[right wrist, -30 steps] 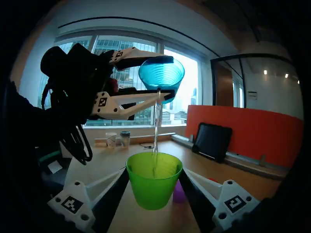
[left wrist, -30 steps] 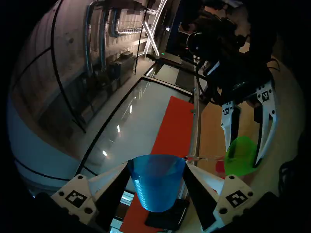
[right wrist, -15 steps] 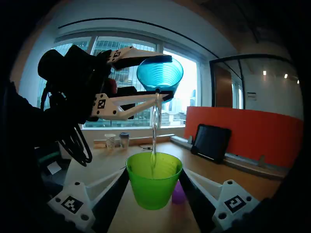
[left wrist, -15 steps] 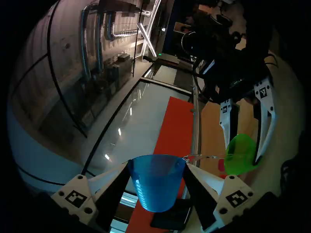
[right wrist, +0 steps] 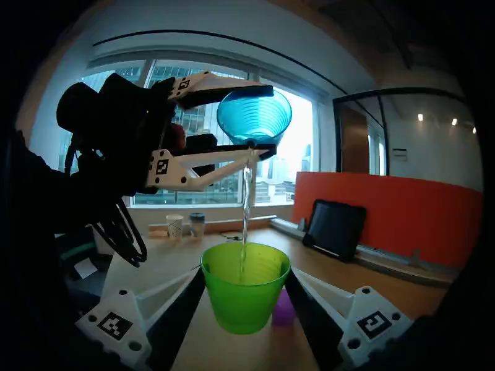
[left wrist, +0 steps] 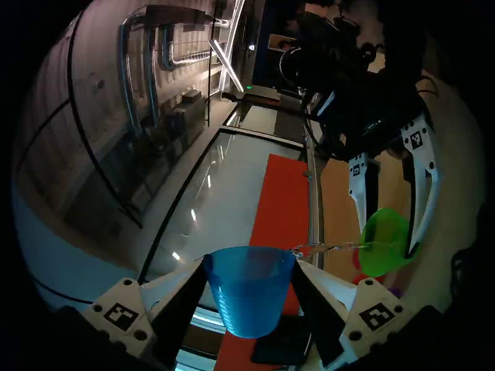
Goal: Pour water
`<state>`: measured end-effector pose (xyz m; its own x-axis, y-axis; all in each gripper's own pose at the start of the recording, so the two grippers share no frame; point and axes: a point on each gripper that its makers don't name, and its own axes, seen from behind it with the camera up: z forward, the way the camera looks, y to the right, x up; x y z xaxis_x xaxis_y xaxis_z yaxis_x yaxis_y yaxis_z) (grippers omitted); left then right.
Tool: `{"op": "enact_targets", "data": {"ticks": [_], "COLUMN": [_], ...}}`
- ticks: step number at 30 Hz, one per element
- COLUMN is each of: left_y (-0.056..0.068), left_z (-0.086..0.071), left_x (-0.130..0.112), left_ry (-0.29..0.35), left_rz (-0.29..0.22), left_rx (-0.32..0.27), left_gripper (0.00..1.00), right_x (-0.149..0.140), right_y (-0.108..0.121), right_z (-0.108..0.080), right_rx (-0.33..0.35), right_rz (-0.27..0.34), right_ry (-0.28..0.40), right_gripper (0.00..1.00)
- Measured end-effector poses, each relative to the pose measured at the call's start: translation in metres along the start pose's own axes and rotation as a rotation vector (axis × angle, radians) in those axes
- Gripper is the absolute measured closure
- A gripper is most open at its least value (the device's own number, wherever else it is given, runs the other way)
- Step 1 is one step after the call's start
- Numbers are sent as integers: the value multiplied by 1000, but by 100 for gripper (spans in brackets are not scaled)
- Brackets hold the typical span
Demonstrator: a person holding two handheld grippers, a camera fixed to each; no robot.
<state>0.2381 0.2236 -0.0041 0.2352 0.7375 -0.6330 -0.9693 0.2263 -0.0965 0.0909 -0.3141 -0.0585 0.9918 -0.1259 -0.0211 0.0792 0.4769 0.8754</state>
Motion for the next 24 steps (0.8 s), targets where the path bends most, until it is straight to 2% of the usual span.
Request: {"op": "enact_targets", "data": {"ticks": [12, 24], "left_y": [-4, -1], "left_z": [3, 6], "left_x": [6, 11], "left_ry": [3, 9], "left_rz": [55, 104], "left_rx": [3, 7], "left_gripper": [12, 12], "right_x": [-1, 0], "right_y": [2, 2], "right_z": [-4, -5], "right_rx": [-5, -8], "right_rz": [-1, -3], "right_ry": [6, 10], "right_gripper": [10, 10]}}
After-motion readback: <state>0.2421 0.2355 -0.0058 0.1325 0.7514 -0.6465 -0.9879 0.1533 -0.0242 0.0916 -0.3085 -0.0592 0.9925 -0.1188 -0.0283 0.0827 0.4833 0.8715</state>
